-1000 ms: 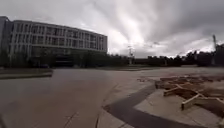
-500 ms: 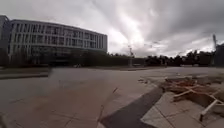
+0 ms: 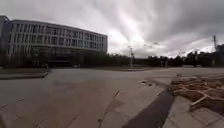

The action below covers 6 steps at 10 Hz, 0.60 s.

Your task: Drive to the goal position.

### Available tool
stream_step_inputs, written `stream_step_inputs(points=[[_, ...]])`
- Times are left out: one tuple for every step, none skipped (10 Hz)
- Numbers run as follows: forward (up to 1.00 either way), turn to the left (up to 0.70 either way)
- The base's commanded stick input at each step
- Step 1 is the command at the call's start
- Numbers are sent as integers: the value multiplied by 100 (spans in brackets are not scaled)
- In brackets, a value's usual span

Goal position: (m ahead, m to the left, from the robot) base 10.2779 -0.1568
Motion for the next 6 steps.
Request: stream_step_inputs(points=[[70, 0], [70, 20], [70, 34], [70, 35], [70, 25], [70, 13]])
